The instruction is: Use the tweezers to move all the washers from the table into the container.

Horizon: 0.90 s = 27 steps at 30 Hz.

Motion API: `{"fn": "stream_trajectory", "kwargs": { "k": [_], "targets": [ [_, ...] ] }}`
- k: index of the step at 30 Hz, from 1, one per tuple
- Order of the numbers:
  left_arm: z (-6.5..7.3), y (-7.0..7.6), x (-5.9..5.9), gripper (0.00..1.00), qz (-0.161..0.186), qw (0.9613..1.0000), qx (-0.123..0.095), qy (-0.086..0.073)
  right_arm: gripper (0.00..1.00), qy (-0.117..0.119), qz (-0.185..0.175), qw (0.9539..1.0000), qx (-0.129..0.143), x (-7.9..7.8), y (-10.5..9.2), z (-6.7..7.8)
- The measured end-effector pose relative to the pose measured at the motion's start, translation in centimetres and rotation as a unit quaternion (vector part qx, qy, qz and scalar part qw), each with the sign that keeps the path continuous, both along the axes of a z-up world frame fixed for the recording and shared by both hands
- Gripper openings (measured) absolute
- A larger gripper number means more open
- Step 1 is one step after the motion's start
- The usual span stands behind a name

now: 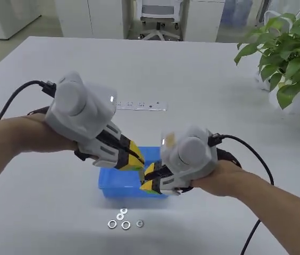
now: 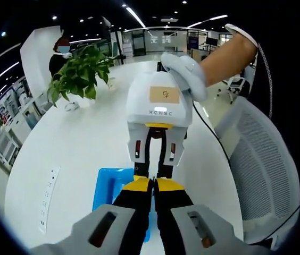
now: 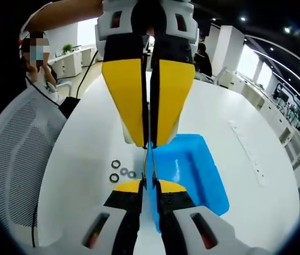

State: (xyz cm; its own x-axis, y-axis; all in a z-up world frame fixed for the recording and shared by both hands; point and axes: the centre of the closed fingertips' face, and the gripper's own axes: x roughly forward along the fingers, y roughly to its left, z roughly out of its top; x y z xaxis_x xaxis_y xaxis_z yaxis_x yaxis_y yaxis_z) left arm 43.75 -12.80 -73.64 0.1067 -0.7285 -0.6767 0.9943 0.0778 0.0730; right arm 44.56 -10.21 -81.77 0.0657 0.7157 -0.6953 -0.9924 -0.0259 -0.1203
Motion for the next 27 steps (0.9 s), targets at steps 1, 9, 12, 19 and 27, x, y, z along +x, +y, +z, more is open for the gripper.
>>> {"fn": "stream_trajectory", "kwargs": {
  "k": [1, 9, 12, 19, 27],
  "targets": [
    [-0.1, 0.0, -0.2, 0.05, -0.001, 1.0, 0.001, 0.001, 0.12, 0.0, 0.0, 1.0, 0.0, -0.2, 0.0, -0.1],
    [-1.2, 0.0, -1.5, 0.05, -0.007, 0.9999, 0.004, 0.006, 0.12, 0.009, 0.001, 1.0, -0.003, -1.6, 0.0, -1.1],
    [-1.5, -0.1, -1.9, 0.05, -0.009, 0.9999, 0.005, 0.01, 0.12, 0.014, 0.002, 0.9999, -0.005, -2.1, 0.0, -1.5],
    [-2.5, 0.0, -2.7, 0.05, -0.007, 0.9998, 0.005, 0.017, 0.12, 0.022, 0.005, 0.9997, -0.004, -3.0, 0.0, -2.3],
    [-3.3, 0.0, -3.3, 0.05, -0.007, 0.9996, 0.006, 0.025, 0.13, 0.025, 0.004, 0.9997, 0.0, -3.7, 0.1, -3.0]
  ]
}}
